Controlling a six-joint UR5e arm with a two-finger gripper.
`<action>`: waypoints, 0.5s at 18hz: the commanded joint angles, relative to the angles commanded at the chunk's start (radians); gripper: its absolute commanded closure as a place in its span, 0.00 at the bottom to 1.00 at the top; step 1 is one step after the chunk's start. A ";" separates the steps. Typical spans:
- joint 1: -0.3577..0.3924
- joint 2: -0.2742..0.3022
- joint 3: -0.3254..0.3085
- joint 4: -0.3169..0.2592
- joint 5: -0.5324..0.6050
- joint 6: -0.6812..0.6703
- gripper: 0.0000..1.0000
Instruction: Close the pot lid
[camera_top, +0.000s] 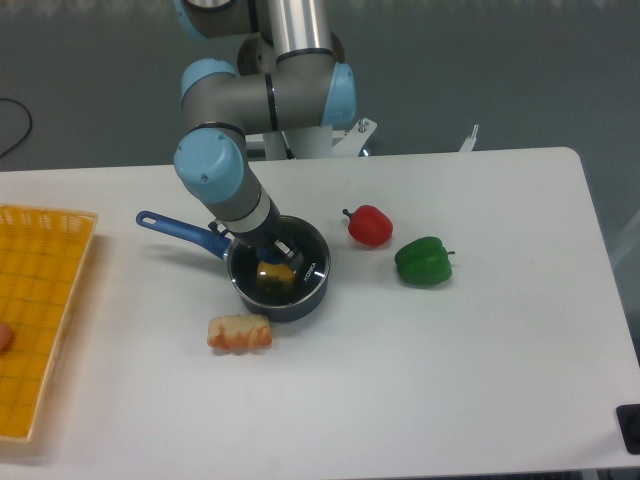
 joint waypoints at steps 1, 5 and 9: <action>0.002 -0.002 0.005 -0.002 0.002 0.000 0.00; 0.006 0.000 0.015 -0.002 0.002 0.003 0.00; 0.008 0.003 0.054 -0.015 -0.005 0.002 0.00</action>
